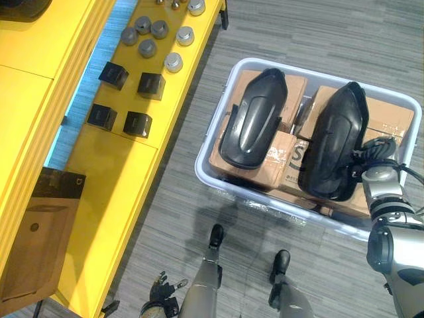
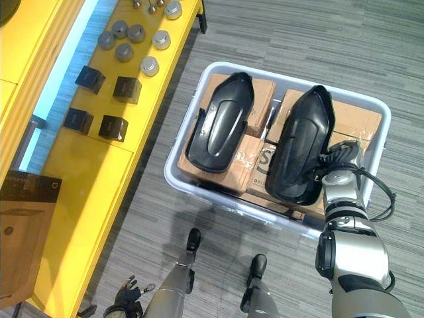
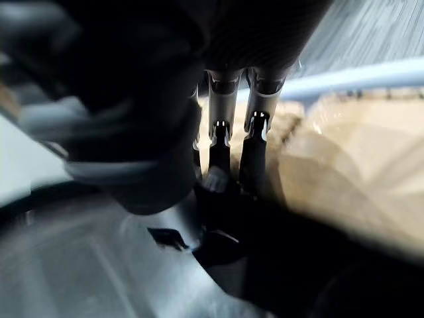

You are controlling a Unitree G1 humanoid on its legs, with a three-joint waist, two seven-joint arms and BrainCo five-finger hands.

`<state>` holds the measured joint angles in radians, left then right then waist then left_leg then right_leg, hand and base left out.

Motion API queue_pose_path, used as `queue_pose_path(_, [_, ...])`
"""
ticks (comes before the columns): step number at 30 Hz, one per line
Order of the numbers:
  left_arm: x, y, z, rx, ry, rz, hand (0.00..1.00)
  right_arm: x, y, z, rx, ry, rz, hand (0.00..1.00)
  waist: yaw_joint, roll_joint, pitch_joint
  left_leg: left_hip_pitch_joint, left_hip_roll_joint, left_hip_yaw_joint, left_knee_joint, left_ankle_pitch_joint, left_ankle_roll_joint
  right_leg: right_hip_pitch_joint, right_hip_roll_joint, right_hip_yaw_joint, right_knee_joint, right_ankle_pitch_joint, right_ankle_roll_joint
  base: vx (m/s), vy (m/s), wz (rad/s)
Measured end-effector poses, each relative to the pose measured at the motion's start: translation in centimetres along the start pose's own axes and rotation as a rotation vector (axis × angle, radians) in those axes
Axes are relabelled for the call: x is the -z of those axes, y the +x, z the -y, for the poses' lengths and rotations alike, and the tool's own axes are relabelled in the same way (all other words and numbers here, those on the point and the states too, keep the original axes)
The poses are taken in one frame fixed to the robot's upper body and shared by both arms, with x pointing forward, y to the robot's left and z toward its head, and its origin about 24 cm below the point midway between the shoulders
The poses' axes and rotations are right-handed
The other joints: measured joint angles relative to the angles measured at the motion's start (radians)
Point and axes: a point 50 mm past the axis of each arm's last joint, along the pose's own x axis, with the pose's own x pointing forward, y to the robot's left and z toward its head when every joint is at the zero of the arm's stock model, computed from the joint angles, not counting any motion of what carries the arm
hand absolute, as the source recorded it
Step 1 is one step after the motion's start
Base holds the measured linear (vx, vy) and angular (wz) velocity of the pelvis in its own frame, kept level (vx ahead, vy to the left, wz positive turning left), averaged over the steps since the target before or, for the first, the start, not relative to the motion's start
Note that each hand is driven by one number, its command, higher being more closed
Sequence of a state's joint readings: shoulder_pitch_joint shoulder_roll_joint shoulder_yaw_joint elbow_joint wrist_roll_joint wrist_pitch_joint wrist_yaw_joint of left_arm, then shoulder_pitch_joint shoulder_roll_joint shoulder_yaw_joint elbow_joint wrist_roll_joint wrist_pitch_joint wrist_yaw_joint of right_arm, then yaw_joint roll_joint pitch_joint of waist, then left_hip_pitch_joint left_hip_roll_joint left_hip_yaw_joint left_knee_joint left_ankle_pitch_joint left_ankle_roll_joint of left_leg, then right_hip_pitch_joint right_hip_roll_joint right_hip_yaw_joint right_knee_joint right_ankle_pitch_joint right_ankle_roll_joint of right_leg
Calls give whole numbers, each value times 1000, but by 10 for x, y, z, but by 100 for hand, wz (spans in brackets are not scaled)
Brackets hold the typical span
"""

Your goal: Walk over and take plastic housings, then place them on the shelf

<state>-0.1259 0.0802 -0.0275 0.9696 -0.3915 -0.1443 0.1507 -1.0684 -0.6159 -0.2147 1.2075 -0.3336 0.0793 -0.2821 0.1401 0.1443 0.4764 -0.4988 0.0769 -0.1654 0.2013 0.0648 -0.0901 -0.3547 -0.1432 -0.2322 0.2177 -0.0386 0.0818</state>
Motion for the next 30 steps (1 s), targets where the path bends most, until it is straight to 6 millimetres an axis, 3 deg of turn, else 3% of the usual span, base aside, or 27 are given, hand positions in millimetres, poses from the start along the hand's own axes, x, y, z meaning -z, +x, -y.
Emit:
queue_pose_path(4, [-15,-3,18,56,-3,80,0,11,-2,-6,-34,-122,-40,100,1,0,0,46,-2,0,-6,1,1,44,-3,-2,-3,-1,0,11,-3,2])
queue_pose_path(6, [-32,-10,24,90,-38,175,0,16,-4,-11,-48,-151,-67,100,-5,0,0,72,-3,-2,-17,3,3,73,-3,-6,-13,-1,1,19,-8,7])
queue_pose_path(10, [-84,-43,31,183,-123,469,0,32,-11,-19,-58,-222,-60,100,-28,0,0,151,-8,-5,-74,26,9,143,-10,-24,-37,-1,1,26,-11,9])
queue_pose_path(16, [-135,-83,36,291,-152,738,0,14,-24,-24,5,-303,134,100,-60,-8,-49,254,-5,-4,-173,60,8,222,-8,-31,-75,-1,2,47,-11,5])
queue_pose_path(20, [-148,-93,47,365,-90,804,0,18,-40,-42,-31,-344,205,100,-76,-36,-136,313,0,1,-206,61,7,280,-5,-34,-107,-1,2,69,-23,1])
queue_pose_path(25, [-167,-101,91,557,-21,849,0,8,-55,-61,-72,-359,302,100,-93,-63,-221,382,14,4,-244,73,-1,341,6,-35,-127,-1,2,18,-20,0])
queue_pose_path(30, [-153,-83,135,686,-9,666,0,-19,-80,-92,-132,-256,400,100,-123,-71,-288,423,30,13,-287,97,-8,360,20,-30,-135,0,-1,-60,-24,-5])
